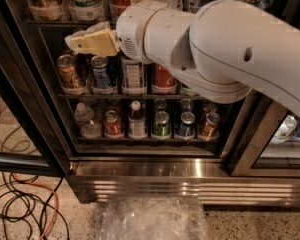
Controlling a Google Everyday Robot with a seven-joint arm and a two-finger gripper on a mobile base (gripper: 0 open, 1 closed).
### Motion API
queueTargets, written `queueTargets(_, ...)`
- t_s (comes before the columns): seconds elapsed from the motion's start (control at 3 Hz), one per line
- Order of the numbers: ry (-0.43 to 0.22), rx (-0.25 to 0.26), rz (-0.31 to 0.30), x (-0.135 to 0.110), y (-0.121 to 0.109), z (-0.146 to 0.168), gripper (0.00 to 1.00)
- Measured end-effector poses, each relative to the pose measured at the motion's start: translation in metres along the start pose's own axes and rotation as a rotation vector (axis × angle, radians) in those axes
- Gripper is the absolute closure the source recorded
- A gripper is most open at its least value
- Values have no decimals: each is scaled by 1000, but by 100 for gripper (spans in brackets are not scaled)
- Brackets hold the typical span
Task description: Pick 7up can from top shelf of fridge
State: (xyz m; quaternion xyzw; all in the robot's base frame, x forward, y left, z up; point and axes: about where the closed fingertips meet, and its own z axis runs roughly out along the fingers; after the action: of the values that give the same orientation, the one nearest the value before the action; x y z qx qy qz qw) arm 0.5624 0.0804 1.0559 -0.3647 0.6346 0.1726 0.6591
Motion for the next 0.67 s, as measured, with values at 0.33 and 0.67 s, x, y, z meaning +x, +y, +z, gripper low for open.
queueTargets(0.33,-20,36,42,-2,2,21,9)
queueTargets(0.67,-24,69,37,-5,-5,20,1)
